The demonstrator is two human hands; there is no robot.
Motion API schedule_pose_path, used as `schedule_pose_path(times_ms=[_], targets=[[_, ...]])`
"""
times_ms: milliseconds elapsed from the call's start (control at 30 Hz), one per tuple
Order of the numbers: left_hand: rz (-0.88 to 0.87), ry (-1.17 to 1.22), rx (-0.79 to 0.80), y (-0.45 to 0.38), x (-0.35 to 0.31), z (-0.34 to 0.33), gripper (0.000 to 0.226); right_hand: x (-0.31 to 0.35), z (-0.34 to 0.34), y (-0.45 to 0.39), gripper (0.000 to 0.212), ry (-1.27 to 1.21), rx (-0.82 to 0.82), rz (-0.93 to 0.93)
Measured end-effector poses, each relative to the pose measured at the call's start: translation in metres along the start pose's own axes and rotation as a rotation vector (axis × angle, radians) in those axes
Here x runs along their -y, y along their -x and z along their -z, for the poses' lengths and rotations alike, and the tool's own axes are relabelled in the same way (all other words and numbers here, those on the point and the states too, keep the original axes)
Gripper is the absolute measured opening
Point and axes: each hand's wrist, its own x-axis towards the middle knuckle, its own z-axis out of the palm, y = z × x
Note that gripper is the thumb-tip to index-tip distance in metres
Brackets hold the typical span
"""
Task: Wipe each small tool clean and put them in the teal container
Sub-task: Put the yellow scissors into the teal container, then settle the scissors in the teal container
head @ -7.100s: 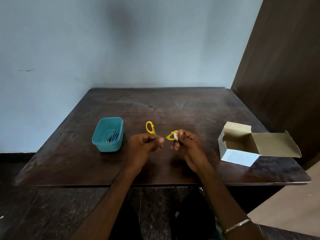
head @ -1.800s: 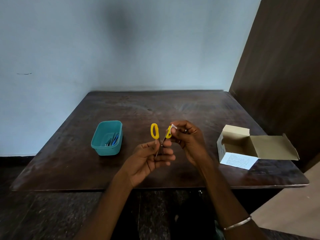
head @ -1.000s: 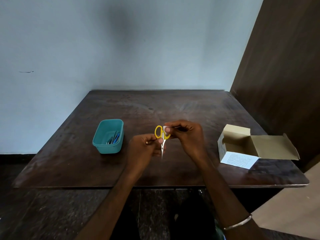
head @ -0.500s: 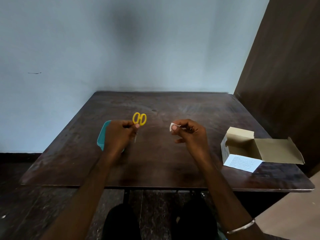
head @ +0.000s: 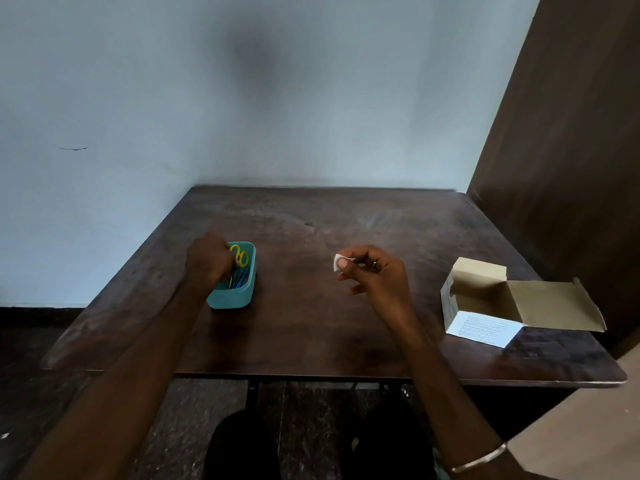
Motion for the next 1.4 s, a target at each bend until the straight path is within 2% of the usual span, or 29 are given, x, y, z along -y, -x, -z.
schedule_pose_path(times_ms=[200, 367, 533, 700, 833, 967, 1100, 1400], targets=[[-0.009, -0.148, 0.020, 0.012, -0.007, -0.006, 0.024, -0.001, 0.003, 0.003, 0.008, 0.024, 0.000, -0.002], [-0.037, -0.244, 0.037, 0.023, -0.018, 0.003, 0.023, 0.002, 0.008, 0.005, 0.006, 0.038, -0.011, 0.008], [-0.174, -0.352, -0.129, 0.046, -0.043, 0.016, 0.020, 0.002, 0.012, 0.006, 0.004, 0.039, -0.037, 0.003], [-0.374, -0.282, -0.272, 0.088, -0.089, 0.015, 0.031, 0.008, 0.026, 0.013, 0.005, 0.028, -0.104, 0.025], [-0.518, -0.188, -0.197, 0.124, -0.135, -0.011, 0.037, 0.010, 0.055, 0.022, 0.005, 0.028, -0.178, 0.026], [-0.659, -0.092, -0.064, 0.170, -0.178, -0.050, 0.034, 0.013, 0.099, 0.044, 0.007, 0.030, -0.283, 0.040], [-0.830, -0.028, -0.003, 0.228, -0.213, -0.089, 0.032, 0.015, 0.152, 0.076, 0.007, 0.027, -0.381, 0.051], [-1.143, -0.017, 0.181, 0.350, -0.264, -0.168, 0.025, -0.011, 0.258, 0.172, 0.012, 0.057, -0.658, -0.045]])
